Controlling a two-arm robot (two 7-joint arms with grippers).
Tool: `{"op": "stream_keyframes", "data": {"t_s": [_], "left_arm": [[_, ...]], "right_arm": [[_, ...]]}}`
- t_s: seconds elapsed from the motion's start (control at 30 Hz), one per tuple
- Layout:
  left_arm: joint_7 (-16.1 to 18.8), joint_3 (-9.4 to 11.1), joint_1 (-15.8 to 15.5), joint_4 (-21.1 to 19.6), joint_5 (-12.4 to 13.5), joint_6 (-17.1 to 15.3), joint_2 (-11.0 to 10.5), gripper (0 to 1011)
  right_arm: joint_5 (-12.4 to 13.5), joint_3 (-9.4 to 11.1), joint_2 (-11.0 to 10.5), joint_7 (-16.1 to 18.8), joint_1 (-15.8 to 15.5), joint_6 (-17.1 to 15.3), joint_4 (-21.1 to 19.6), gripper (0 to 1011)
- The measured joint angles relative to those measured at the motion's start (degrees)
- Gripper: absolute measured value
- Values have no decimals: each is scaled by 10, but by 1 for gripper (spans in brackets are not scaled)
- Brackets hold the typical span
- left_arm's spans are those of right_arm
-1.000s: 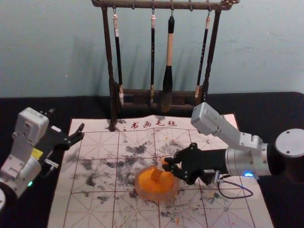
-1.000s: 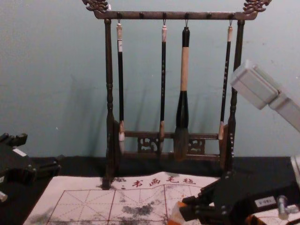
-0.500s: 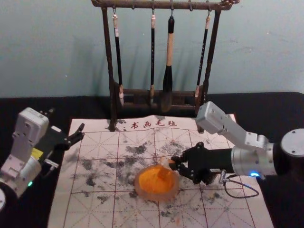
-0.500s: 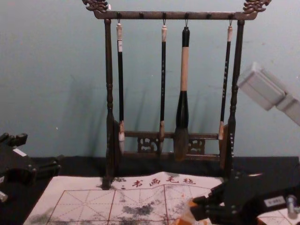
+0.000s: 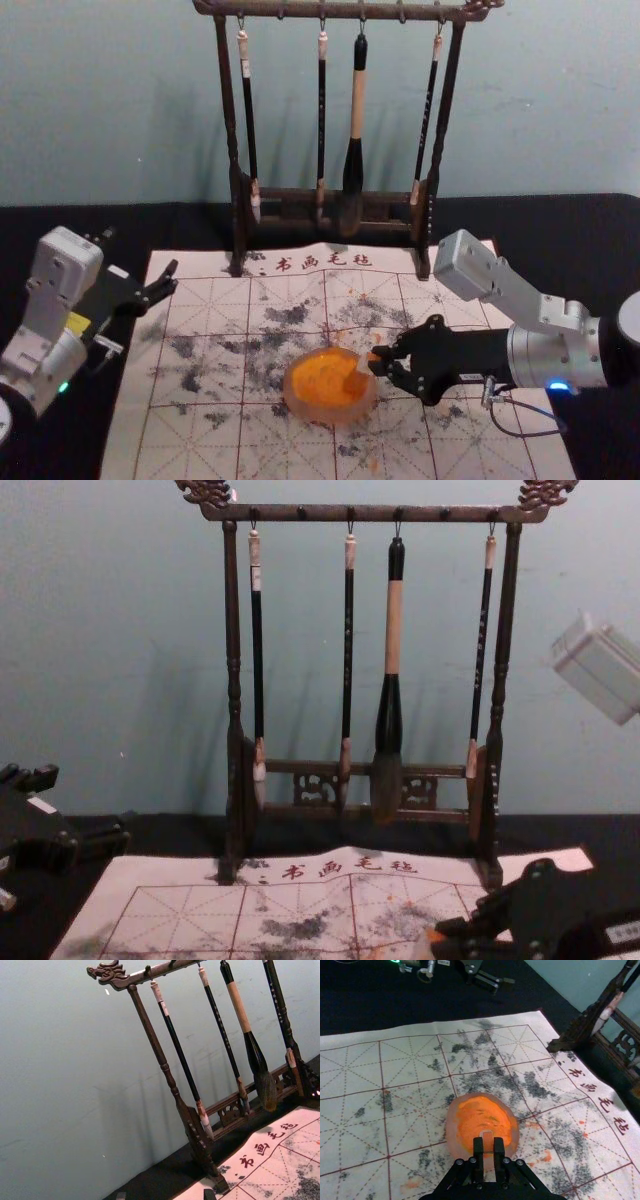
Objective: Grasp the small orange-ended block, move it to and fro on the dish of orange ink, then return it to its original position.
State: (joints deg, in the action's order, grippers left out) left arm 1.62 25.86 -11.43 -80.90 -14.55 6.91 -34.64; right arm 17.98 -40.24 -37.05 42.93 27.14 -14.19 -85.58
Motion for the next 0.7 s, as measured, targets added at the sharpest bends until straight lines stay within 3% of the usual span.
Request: {"op": "stream_keyframes", "data": {"t_s": [0.27,0.7], "left_arm": [[0,0,0,0,0,0,0,1001],[0,0,0,0,0,0,0,1001]], "right_arm": [[2,-4,1,5,-4,4,-6,95],[-1,-18,26,10,15,6,16,95]]}}
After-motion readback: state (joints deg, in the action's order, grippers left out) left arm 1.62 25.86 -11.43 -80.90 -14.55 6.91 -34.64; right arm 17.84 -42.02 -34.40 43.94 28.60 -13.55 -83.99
